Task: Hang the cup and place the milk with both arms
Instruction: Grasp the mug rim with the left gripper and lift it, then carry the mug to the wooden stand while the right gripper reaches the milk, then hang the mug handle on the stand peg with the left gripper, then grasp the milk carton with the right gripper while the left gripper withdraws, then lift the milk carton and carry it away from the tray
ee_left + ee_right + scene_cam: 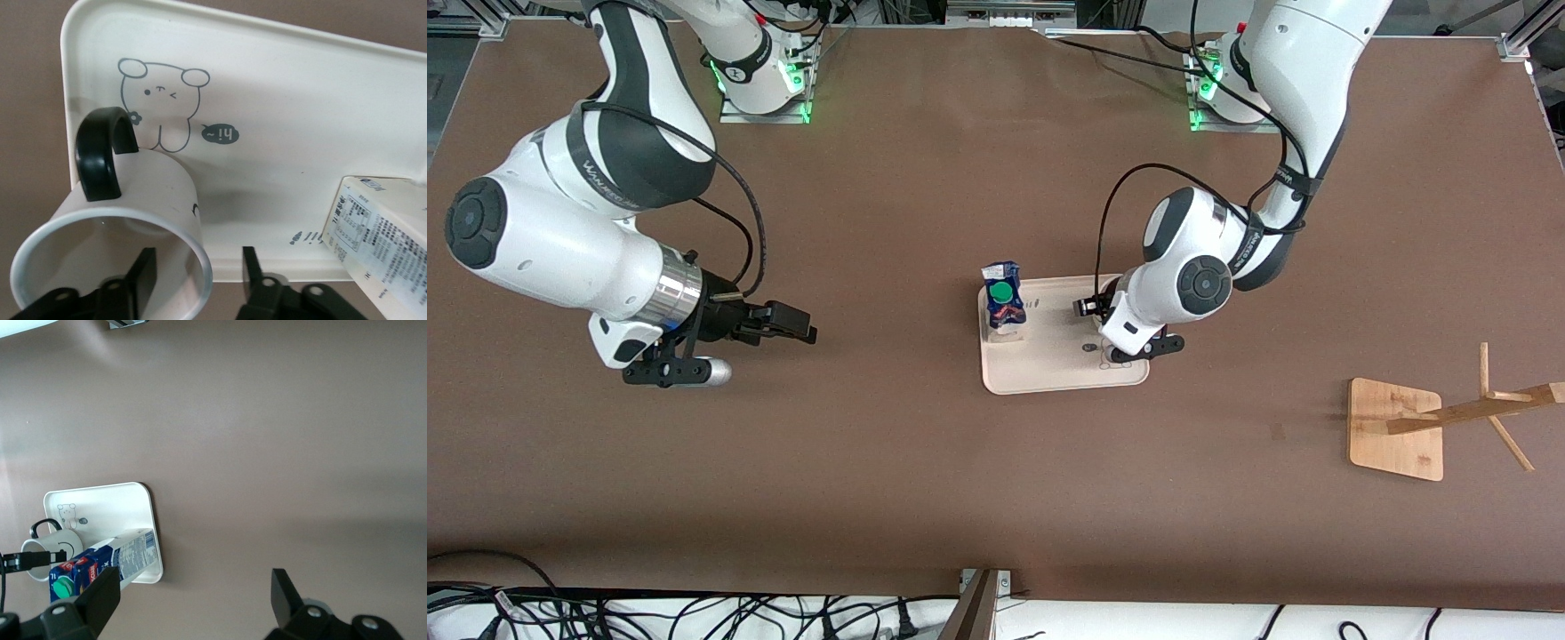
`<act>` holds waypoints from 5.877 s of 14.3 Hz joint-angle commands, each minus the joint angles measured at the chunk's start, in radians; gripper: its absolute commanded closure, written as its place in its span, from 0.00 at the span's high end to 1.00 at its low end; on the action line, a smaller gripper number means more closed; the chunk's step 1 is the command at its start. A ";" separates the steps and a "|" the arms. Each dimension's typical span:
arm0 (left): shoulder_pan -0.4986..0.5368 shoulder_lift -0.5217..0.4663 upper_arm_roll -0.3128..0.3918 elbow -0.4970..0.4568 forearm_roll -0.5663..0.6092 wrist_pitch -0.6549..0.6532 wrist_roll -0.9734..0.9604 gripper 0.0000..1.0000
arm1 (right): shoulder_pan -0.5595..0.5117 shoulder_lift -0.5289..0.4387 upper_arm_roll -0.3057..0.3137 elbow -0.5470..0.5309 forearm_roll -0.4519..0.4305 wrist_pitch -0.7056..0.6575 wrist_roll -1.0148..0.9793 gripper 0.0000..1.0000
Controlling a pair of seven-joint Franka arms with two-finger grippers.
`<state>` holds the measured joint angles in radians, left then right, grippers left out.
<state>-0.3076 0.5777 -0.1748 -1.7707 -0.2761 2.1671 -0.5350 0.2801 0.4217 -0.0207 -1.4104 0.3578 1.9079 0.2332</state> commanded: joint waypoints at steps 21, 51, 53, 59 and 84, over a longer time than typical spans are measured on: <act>0.321 -0.299 0.084 0.247 0.299 -0.423 0.471 0.00 | 0.303 0.121 -0.004 0.005 0.010 0.307 0.451 1.00; 0.296 -0.402 0.252 0.223 0.225 -0.510 0.626 1.00 | 0.510 0.262 -0.007 -0.001 -0.255 0.430 0.491 1.00; 0.269 -0.488 0.212 0.134 0.227 -0.543 0.523 1.00 | 0.507 0.261 -0.008 -0.004 -0.257 0.406 0.437 1.00; 0.268 -0.547 0.120 0.074 0.244 -0.575 0.394 1.00 | 0.488 0.253 -0.015 0.004 -0.249 0.341 0.374 1.00; 0.268 -0.518 0.184 0.249 0.242 -0.648 0.397 1.00 | 0.362 0.051 -0.186 0.255 -0.192 -0.269 0.318 0.33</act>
<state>-0.0388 0.0495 0.0152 -1.5541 -0.0426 1.5350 -0.1336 0.7039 0.4579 -0.1696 -1.2447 0.1600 1.7557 0.6343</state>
